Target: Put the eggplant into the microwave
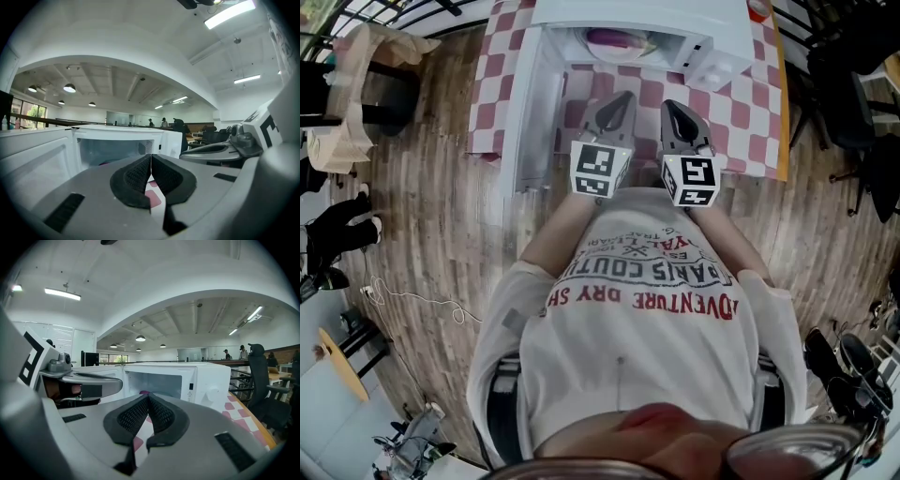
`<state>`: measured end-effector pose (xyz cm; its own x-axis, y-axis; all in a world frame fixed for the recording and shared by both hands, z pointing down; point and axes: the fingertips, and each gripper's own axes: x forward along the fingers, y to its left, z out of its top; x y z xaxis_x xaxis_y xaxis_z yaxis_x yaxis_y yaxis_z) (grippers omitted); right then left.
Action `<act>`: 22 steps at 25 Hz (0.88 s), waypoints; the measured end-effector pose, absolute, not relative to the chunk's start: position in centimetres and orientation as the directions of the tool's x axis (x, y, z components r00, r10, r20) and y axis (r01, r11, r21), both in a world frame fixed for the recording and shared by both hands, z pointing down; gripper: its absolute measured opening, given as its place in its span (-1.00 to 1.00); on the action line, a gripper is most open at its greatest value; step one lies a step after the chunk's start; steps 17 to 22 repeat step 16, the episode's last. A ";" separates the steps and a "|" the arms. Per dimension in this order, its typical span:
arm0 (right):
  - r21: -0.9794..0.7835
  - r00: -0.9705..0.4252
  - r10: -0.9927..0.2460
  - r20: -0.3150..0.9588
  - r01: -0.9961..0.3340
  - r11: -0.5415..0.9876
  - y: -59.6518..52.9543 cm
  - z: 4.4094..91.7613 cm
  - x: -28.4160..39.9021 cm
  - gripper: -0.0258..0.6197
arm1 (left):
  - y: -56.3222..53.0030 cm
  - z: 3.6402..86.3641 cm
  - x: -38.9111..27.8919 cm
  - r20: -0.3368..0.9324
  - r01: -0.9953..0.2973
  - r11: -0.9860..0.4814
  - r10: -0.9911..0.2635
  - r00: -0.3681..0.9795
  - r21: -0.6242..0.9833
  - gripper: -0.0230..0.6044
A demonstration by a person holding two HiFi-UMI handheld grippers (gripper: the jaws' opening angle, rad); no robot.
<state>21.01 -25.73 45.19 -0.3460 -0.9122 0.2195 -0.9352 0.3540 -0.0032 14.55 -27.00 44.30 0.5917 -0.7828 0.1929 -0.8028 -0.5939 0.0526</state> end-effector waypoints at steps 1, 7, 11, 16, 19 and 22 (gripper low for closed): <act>-0.003 -0.344 -0.913 0.220 -0.936 0.352 -25.6 45.2 21.1 -0.84 | -27.0 44.3 14.7 0.192 -0.801 -0.596 -0.781 0.595 0.056 -0.85; 0.009 -0.340 -0.914 0.222 -0.936 0.351 -25.1 45.3 21.3 -0.84 | -26.9 43.9 15.4 0.181 -0.795 -0.604 -0.776 0.604 0.061 -0.85; 0.020 -0.340 -0.908 0.245 -0.934 0.355 -24.6 45.7 21.2 -0.84 | -26.5 44.2 15.9 0.203 -0.792 -0.607 -0.769 0.606 0.064 -0.85; 0.036 -0.346 -0.907 0.238 -0.930 0.365 -25.1 45.1 21.1 -0.84 | -27.2 43.7 16.4 0.190 -0.789 -0.612 -0.769 0.611 0.062 -0.85; 0.036 -0.346 -0.907 0.238 -0.930 0.365 -25.1 45.1 21.1 -0.84 | -27.2 43.7 16.4 0.190 -0.789 -0.612 -0.769 0.611 0.062 -0.85; 0.036 -0.346 -0.907 0.238 -0.930 0.365 -25.1 45.1 21.1 -0.84 | -27.2 43.7 16.4 0.190 -0.789 -0.612 -0.769 0.611 0.062 -0.85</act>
